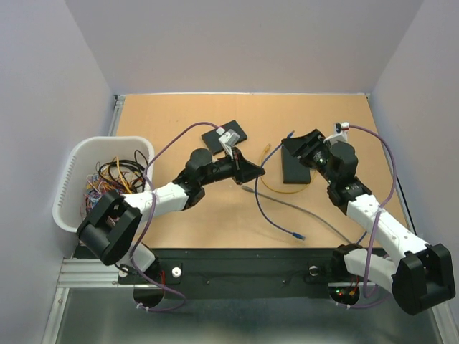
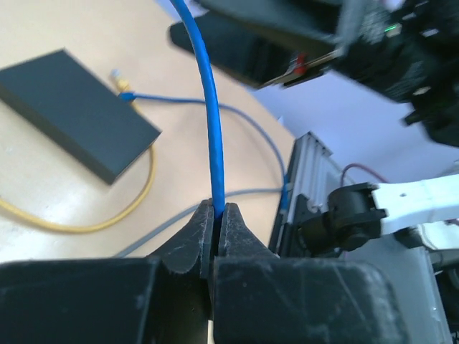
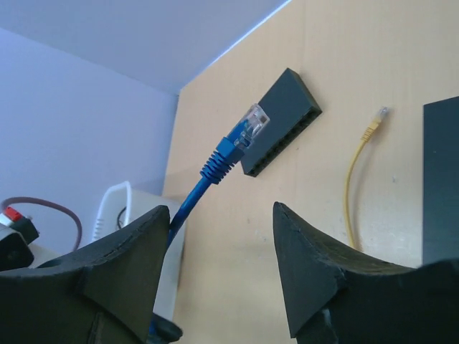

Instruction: Insert the plug into the switch port

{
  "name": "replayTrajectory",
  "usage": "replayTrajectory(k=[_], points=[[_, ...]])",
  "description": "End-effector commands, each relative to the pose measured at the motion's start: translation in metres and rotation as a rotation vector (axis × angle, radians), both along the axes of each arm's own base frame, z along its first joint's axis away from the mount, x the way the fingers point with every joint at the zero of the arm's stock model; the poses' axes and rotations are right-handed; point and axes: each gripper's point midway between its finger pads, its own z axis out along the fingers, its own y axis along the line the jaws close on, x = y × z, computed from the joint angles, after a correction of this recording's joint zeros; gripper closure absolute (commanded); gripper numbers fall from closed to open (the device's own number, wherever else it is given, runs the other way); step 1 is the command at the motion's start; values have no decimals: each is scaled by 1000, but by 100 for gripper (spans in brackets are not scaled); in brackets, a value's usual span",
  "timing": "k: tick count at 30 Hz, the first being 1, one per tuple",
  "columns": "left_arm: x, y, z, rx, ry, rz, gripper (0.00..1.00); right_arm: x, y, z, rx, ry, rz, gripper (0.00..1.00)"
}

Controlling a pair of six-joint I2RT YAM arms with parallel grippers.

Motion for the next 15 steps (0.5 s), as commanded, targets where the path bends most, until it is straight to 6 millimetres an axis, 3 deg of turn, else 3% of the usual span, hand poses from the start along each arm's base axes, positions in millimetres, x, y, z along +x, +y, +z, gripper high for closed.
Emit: replayTrajectory(k=[1, 15], points=[[-13, 7, 59, -175, -112, -11, 100, -1, 8, 16, 89, -56, 40, 36], [-34, 14, 71, -266, -103, -61, 100, -2, 16, 34, 167, -96, 80, 42]])
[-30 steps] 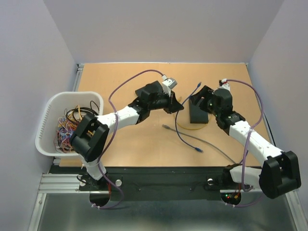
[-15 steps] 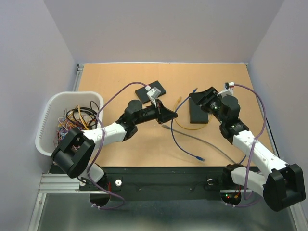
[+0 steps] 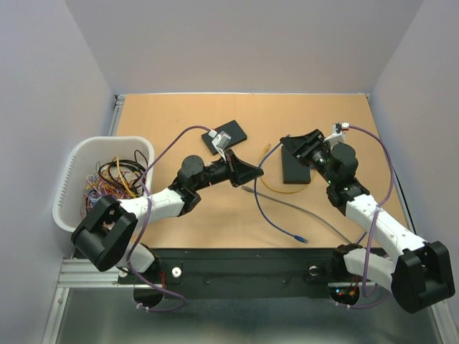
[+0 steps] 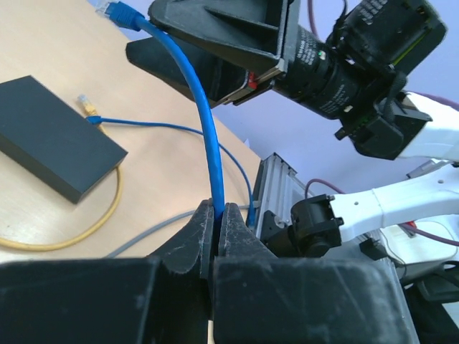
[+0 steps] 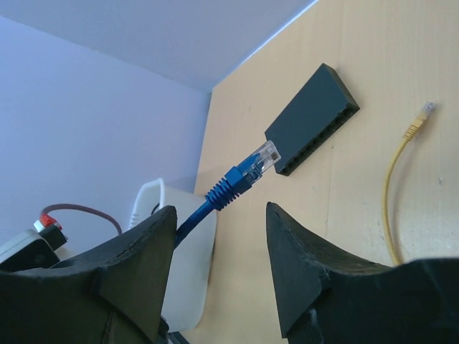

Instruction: Insert the plug into the switch port

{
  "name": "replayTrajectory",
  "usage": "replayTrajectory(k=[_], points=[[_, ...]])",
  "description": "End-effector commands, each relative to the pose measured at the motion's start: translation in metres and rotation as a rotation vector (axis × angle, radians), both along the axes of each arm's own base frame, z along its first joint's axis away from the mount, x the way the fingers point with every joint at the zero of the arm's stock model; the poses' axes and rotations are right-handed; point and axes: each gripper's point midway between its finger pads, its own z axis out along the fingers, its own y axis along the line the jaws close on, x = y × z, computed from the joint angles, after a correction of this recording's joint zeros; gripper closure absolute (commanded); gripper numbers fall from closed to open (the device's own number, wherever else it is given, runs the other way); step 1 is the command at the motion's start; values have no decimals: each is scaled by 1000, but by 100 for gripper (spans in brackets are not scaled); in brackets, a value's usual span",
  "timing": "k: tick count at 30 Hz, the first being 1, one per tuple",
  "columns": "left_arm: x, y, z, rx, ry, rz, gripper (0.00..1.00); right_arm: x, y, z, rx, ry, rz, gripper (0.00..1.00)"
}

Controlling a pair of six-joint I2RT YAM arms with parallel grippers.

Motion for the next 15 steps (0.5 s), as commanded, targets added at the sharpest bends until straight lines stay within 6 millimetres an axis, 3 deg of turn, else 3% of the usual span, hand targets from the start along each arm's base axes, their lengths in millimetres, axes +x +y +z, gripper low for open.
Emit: replayTrajectory(k=[1, 15], points=[[-16, 4, 40, -127, -98, -47, 100, 1, 5, 24, 67, -75, 30, 41], [-33, 6, 47, -219, -80, -126, 100, 9, 8, 49, 140, -125, 29, 46]])
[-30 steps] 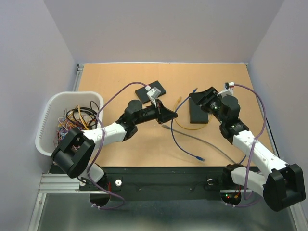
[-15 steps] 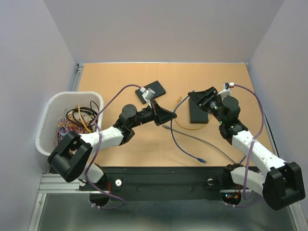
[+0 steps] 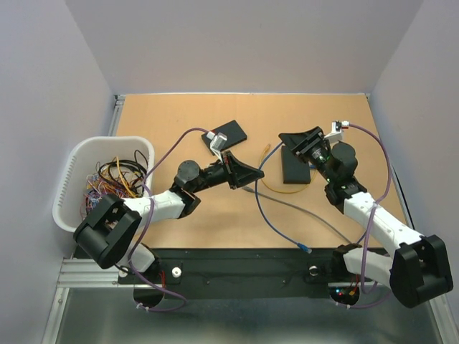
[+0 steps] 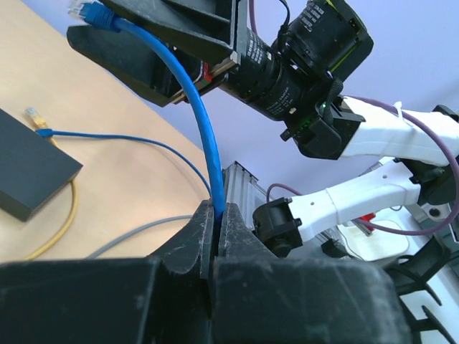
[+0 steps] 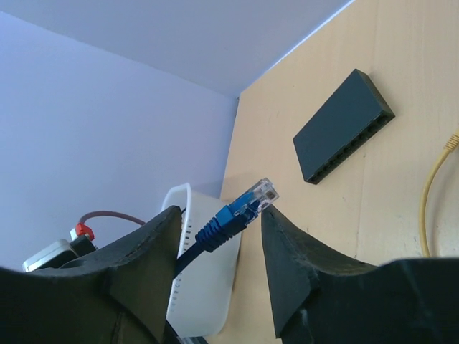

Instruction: Insert the plug into the switch port

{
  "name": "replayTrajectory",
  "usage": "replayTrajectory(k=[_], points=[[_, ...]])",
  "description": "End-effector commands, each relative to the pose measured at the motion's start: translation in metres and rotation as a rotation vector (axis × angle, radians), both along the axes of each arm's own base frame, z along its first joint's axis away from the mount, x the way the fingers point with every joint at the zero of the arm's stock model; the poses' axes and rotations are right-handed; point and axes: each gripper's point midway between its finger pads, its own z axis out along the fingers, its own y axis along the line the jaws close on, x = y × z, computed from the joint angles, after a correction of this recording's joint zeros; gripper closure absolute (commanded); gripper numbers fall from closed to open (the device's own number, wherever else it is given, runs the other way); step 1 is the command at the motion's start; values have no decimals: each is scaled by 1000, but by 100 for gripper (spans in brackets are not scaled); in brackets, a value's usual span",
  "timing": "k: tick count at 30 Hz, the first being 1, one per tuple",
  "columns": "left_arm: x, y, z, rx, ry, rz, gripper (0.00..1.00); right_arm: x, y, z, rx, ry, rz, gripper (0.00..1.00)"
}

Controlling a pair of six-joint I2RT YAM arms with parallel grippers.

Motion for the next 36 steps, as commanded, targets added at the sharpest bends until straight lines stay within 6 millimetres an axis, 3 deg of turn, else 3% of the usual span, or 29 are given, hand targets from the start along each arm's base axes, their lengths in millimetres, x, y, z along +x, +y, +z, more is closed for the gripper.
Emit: replayTrajectory(k=[1, 10, 15, 16, 18, 19, 23, 28, 31, 34, 36], points=[[-16, 4, 29, -103, -95, -48, 100, 7, 0, 33, 57, -89, 0, 48], [-20, 4, 17, -89, -72, -57, 100, 7, 1, 49, 74, -133, 4, 74], [-27, 7, -10, -38, -49, -63, 100, -2, 11, 64, 19, -212, 80, 86], [-26, 7, -14, -23, -45, -60, 96, -5, 14, 65, 3, -232, 104, 86], [-24, 7, -31, 51, -29, -47, 67, -22, 26, 63, -51, -291, 214, 89], [-22, 8, -35, 75, -32, -35, 59, -30, 30, 61, -67, -315, 248, 90], [-12, 16, -44, 169, -61, 59, 42, -66, 37, 52, -133, -433, 380, 92], [-8, 27, -31, 220, -122, 123, 38, -107, 42, 51, -155, -566, 510, 93], [-10, 36, -10, 202, -165, 163, 38, -132, 47, 49, -154, -632, 616, 93], [-17, 45, 24, 146, -228, 189, 39, -152, 52, 46, -142, -672, 724, 92], [-20, 48, 33, 135, -244, 189, 39, -160, 54, 43, -130, -669, 781, 93]])
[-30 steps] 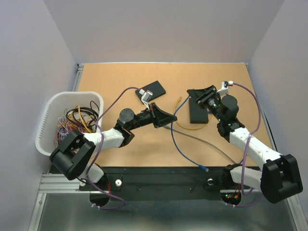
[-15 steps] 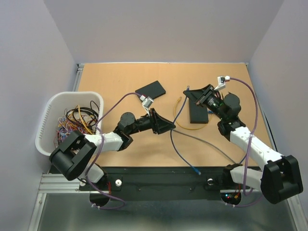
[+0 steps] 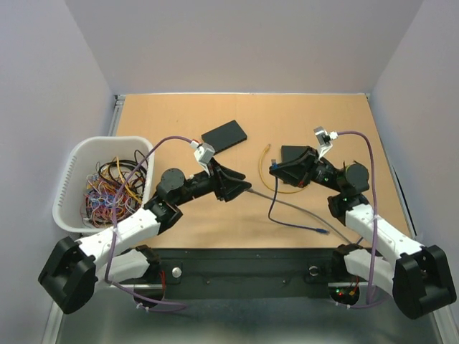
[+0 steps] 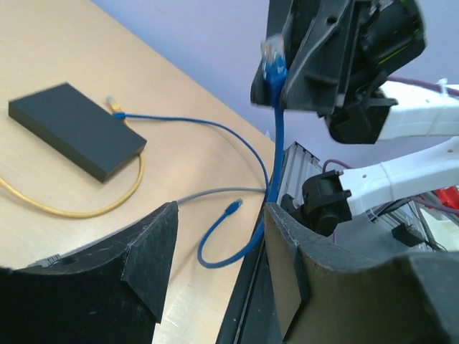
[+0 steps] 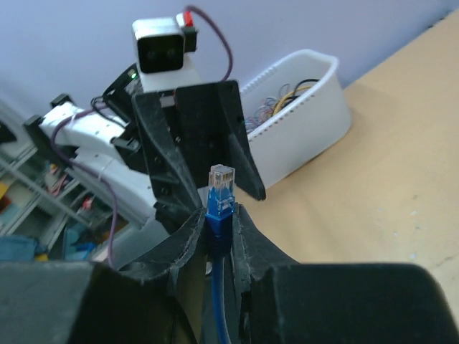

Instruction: Insert the plug into the switch port

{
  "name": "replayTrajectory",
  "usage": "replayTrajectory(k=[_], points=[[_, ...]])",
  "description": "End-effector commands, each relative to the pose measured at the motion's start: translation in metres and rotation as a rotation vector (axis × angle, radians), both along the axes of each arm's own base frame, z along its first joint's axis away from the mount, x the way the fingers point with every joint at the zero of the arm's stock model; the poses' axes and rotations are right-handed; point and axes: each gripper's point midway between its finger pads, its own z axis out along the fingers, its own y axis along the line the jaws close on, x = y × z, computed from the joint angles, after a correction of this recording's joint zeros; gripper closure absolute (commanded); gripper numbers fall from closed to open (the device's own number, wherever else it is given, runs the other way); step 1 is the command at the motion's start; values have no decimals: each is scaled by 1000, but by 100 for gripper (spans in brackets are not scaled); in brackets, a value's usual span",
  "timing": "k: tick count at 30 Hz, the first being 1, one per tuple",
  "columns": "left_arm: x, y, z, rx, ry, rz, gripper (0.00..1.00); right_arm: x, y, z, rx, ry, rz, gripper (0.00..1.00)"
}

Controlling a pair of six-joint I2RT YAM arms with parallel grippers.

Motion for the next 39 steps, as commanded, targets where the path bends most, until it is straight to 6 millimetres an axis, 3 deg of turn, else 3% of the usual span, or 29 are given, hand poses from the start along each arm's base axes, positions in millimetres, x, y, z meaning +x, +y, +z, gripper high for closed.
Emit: replayTrajectory(k=[1, 10, 17, 26, 36, 39], points=[[-2, 6, 45, -51, -117, 18, 39, -42, 7, 17, 10, -178, 192, 93], [-32, 11, 74, -152, -226, -85, 35, -85, 10, 22, 70, -249, 372, 95], [-64, 19, 93, -304, -388, -201, 35, -94, 18, 22, 120, -220, 462, 99], [-53, 12, 72, -279, -341, -186, 35, -101, 36, 31, 143, -252, 527, 99], [-43, 12, 64, -289, -306, -134, 36, -100, 43, 40, 170, -262, 539, 99], [-42, 12, 62, -290, -302, -130, 41, -100, 45, 43, 175, -271, 545, 100]])
